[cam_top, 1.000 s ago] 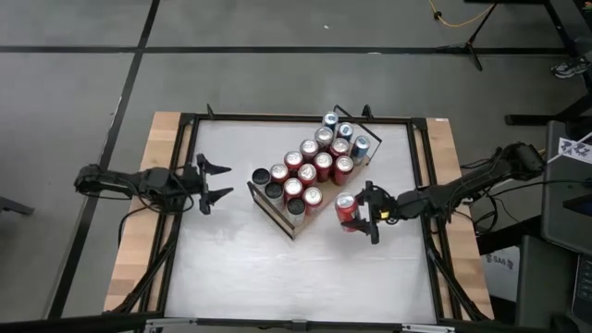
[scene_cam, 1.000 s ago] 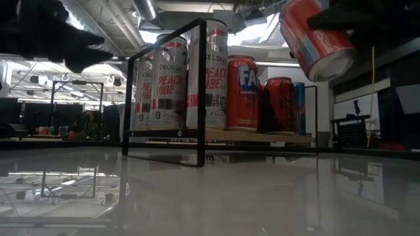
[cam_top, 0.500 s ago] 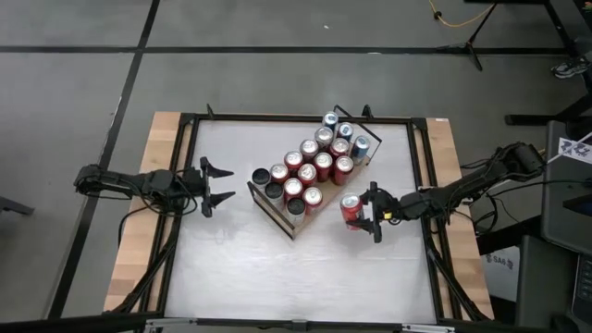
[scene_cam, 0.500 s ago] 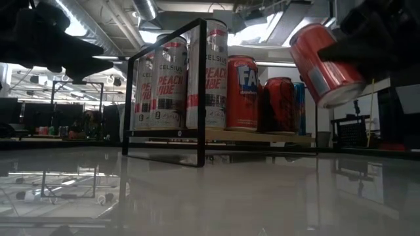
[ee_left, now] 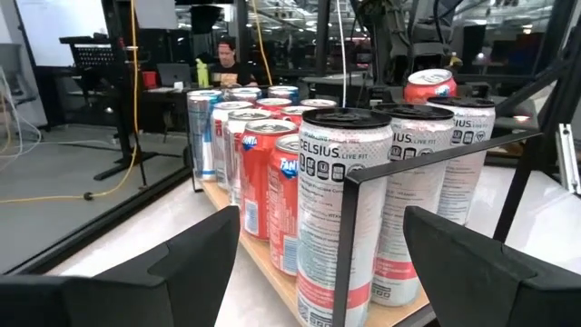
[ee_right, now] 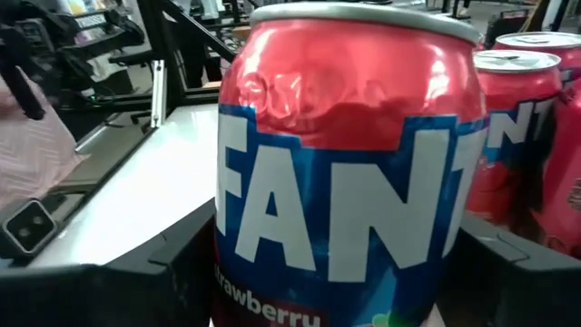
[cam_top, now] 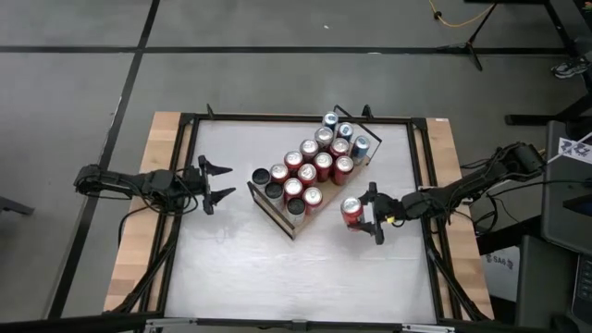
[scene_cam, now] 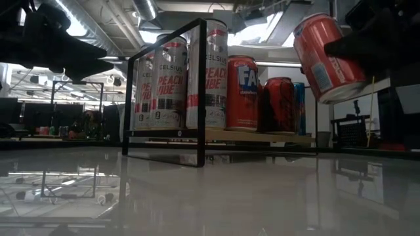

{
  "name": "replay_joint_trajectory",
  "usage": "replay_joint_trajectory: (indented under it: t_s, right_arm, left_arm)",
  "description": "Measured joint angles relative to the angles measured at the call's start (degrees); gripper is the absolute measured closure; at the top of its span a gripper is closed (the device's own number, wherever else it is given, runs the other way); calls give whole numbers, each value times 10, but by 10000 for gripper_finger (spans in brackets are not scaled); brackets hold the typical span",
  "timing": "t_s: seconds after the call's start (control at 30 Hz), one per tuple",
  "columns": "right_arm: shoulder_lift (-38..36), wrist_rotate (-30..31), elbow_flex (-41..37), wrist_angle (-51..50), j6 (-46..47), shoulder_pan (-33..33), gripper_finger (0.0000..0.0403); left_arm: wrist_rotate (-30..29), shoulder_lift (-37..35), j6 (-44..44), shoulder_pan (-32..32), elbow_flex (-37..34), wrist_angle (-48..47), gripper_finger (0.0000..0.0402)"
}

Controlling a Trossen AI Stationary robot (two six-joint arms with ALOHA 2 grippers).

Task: Place canned beverage on shelf
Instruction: Put the orange soda can on the shelf aligned with the other orange soda can

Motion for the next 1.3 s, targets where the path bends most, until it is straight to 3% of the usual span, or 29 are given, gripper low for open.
replay_joint_trajectory:
  t_s: [0.2,0.5,0.9,1.3]
  right_arm:
    - [10,42,0,-1,-31,0,113]
    - [65,58,0,32,-42,31,113]
    - [171,239,0,86,-10,119,113]
    - [262,304,0,128,18,129,113]
  left_arm:
    - [0,0,1,0,0,0,97]
    - [0,0,1,0,0,0,97]
    - [0,0,1,0,0,0,97]
    - [0,0,1,0,0,0,97]
